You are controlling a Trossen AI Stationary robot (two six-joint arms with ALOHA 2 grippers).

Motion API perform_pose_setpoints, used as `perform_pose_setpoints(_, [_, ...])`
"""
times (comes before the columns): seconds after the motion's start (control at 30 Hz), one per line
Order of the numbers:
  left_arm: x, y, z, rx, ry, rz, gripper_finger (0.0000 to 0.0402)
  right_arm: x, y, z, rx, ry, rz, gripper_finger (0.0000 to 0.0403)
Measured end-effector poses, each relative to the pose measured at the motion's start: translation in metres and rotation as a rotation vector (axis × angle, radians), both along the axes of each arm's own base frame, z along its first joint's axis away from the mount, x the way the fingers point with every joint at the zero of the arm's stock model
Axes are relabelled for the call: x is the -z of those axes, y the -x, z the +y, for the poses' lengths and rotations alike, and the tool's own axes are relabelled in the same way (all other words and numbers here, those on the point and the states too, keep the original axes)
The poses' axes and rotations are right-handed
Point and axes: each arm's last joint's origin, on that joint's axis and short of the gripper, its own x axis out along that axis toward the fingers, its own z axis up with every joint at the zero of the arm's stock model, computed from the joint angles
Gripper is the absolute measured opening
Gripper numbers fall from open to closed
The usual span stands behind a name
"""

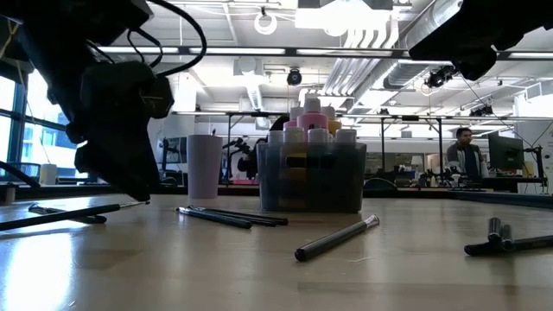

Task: Pick & Place Paint Supplies
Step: Put the silver paint brush into the violet cup

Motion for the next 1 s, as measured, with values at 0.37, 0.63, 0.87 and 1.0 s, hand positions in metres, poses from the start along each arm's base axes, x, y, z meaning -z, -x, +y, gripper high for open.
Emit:
perform_pose_setpoints(0.37, [-0.025,-0.029,-0.010,0.093,-0.092,0.041,0.0222,0.000,0.000,0.000,-0.001,0.000,0.001,0.0002])
perform_pose_setpoints(0.63, [-0.036,-0.048,-0.016,0.113,-0.154,0.181,0.0203,0.000,0.000,0.000,-0.012,-0.014,0.004,0.0002])
perform_pose_setpoints(0.87, [-0.031,-0.045,-0.016,0.054,-0.108,0.227,0.0202,0.000,0.000,0.001,-0.027,-0.022,0.008,0.0002])
perform_pose_setpoints(1.0, [-0.030,-0.042,-0.015,0.030,-0.078,0.267,0.0202,0.000,0.000,0.001,-0.027,-0.020,0.008,0.0002])
